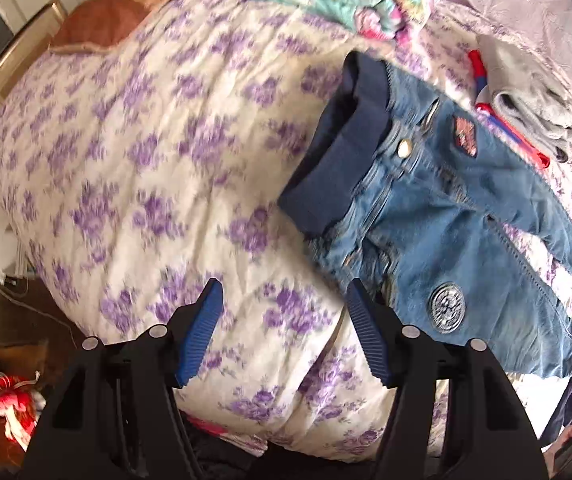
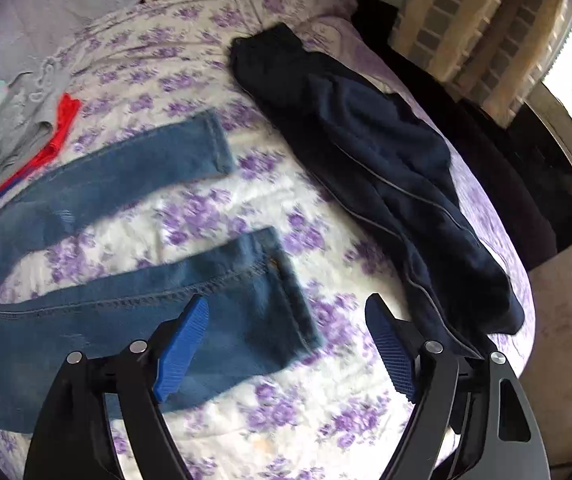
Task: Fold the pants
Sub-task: 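Grasp the waistband with the left tool while the right tool grasps the waistband beside it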
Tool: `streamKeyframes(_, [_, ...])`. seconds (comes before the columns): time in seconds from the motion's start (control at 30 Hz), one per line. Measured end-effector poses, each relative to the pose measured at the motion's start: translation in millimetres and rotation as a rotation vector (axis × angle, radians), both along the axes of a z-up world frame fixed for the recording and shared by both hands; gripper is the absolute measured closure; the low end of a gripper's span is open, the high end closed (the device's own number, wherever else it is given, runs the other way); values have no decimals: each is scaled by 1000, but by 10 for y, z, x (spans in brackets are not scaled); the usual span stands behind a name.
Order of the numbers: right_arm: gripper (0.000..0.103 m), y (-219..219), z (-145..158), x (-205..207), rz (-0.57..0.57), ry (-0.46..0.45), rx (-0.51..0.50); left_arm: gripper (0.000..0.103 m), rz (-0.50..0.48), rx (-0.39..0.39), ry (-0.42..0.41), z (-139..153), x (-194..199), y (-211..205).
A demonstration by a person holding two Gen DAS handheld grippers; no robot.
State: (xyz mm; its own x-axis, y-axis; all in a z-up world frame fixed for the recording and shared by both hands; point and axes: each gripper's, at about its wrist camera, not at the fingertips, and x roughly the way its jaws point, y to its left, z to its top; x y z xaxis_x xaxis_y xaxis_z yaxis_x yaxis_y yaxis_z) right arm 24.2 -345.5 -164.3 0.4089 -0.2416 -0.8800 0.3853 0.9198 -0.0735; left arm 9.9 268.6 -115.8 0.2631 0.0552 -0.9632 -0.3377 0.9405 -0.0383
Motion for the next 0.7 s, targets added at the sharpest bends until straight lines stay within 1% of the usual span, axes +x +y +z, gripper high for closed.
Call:
streamKeyframes(0.03, [21, 143, 67, 174, 84, -21, 48, 39, -39, 10, -39, 123, 94, 60])
streamKeyframes(0.07, [20, 318, 116, 366, 180, -39, 94, 32, -77, 29, -75, 208, 310, -71])
streamKeyframes(0.1, [20, 531, 157, 594, 275, -50, 125, 27, -120, 54, -102, 294, 529, -133])
streamKeyframes(0.13, [20, 760, 206, 765, 376, -56, 140, 24, -164, 80, -122, 320, 821, -302])
streamKeyframes(0.17, [20, 1010, 256, 924, 484, -62, 151, 23, -221, 109, -141, 367, 1050, -372])
streamKeyframes(0.2, [18, 1228, 296, 1070, 594, -68, 169, 23, -284, 141, -149, 369, 1288, -456])
streamKeyframes(0.27, [15, 1610, 345, 1341, 781, -67, 205, 23, -420, 183, -133, 238, 1781, -632])
streamKeyframes(0.33, [15, 1900, 342, 1527, 888, -44, 215, 23, -535, 196, -89, 40, 2164, -701])
streamKeyframes(0.37, [15, 1989, 314, 1625, 914, -27, 214, 23, -576, 179, -51, -92, 2351, -691])
streamKeyframes(0.4, [15, 2074, 287, 1668, 929, -13, 210, 23, -595, 158, -17, -205, 2520, -667])
streamKeyframes(0.47, [15, 2171, 228, 1738, 952, 9, 207, 23, -639, 93, 58, -429, 2793, -633])
streamKeyframes(0.57, [15, 2198, 126, 1783, 966, 32, 202, 23, -676, -49, 163, -728, 3025, -611])
streamKeyframes(0.6, [15, 2191, 72, 1796, 963, 42, 200, 23, -692, -104, 202, -819, 3058, -623])
streamKeyframes(0.63, [15, 2176, 23, 1806, 959, 52, 199, 23, -713, -138, 233, -892, 3064, -646])
streamKeyframes(0.67, [15, 2149, -35, 1817, 957, 63, 199, 23, -736, -137, 256, -965, 3056, -686])
streamKeyframes(0.7, [15, 2140, -77, 1828, 955, 73, 199, 22, -754, -112, 270, -1029, 3040, -727])
